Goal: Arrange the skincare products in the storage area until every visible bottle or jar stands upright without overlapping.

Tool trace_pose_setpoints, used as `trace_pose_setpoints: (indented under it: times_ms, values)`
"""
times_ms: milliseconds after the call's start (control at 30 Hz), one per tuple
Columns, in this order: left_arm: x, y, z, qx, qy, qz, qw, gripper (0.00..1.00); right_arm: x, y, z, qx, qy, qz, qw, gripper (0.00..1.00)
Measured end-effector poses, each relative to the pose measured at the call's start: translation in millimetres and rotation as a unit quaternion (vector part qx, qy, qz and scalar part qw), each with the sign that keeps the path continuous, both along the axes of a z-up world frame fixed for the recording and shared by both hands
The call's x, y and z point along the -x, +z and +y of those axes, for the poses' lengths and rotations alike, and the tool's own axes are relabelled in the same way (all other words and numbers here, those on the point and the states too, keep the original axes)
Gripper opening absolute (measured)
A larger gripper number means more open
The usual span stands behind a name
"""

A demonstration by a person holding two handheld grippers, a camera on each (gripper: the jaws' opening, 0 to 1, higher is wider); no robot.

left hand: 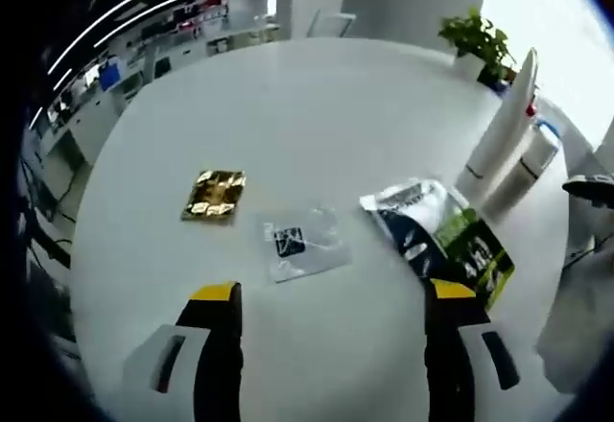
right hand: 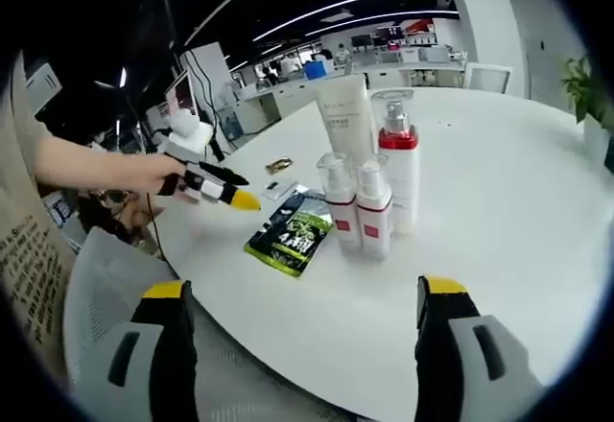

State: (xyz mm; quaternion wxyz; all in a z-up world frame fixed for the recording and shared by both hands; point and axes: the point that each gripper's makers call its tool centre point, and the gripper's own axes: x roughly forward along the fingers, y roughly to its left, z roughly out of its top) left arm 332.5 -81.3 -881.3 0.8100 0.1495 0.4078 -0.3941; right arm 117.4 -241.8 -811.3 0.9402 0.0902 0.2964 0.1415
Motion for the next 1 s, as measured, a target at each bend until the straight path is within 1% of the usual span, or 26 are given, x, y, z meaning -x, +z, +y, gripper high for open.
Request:
trace_pose_setpoints:
  times_ms: [133, 267, 400, 533, 667, 800, 833, 933, 1000]
  values:
    - [-13.7, -2.7, -5, -0.009, 0.007, -0.003, 0.9999, 0.66, -1, -0.1, -1, 0.002, -0.004, 0.0, 1.0, 0.96]
    - [-24.7, -5.2, -8, -0.02, 0.011, -0.002, 0.9997, 0.63, -2, 0.1, -3, 0.002, -0.009, -0.001, 1.0, 0.96]
    - [-30.0, -7.5, -13, -0.027, 0.008, 0.001, 0.9996, 0.62, -2, 0.1, -4, 0.003, -0.011, -0.001, 0.9999, 0.96]
    - [-37.9, -11.5, -15, -0.04, 0.007, 0.001, 0.9992, 0.56, -3, -0.3, -5, 0.004, -0.014, 0.002, 0.9999, 0.96]
    - [-40.9, -15.3, -16, -0.049, 0.013, 0.012, 0.9986, 0.54, -3, 1.6, -7, 0.008, -0.018, -0.002, 0.9998, 0.96]
    - [-45.5, -18.5, -17, -0.059, 0.015, 0.015, 0.9981, 0.52, -4, 1.9, -10, 0.005, -0.022, -0.002, 0.9998, 0.96]
    - [-48.3, -17.4, -17, -0.059, 0.013, 0.009, 0.9981, 0.5, -4, 2.0, -9, 0.004, -0.022, -0.002, 0.9998, 0.96]
    - [-50.9, -16.7, -16, -0.063, 0.02, 0.014, 0.9977, 0.47, -4, 2.6, -10, 0.006, -0.021, -0.002, 0.9998, 0.96]
    - [-51.5, -16.5, -16, -0.066, 0.019, 0.012, 0.9976, 0.44, -4, 2.5, -10, 0.006, -0.021, 0.0, 0.9998, 0.96]
